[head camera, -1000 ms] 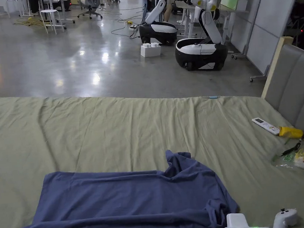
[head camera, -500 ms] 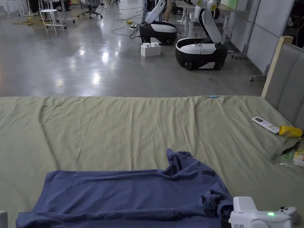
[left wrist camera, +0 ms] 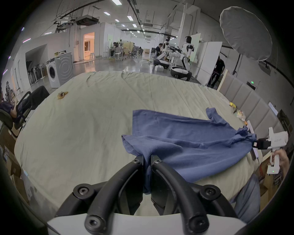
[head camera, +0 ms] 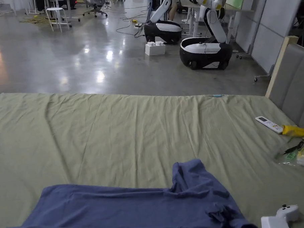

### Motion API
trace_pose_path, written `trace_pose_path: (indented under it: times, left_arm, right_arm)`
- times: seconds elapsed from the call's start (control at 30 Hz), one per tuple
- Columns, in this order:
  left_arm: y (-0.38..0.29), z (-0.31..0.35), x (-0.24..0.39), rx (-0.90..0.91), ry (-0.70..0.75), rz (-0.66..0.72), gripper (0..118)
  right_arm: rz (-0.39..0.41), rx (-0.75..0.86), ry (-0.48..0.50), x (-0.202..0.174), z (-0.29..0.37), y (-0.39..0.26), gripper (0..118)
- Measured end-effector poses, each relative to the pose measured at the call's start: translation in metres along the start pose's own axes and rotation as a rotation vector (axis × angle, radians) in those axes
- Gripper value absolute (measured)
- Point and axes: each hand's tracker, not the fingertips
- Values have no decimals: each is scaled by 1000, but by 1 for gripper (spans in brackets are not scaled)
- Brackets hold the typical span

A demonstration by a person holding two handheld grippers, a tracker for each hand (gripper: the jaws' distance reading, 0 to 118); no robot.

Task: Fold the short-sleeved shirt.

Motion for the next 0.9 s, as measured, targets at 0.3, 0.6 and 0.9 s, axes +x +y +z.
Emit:
trace_pose_path:
  times: [0.3,0.6,0.9]
  left_arm:
    - [-105,-31,-15,-171,49,14,8]
    - [-106,-47,-4,-199,76,-3,8]
    - [-67,-20,18,-13,105,8,55]
  right_arm:
    - [0,-105,-114,-4,-28,-98,7]
    - [-12,-31,-118,-3,-23,-97,8]
    - [129,222,-262,-55,25,-60,56]
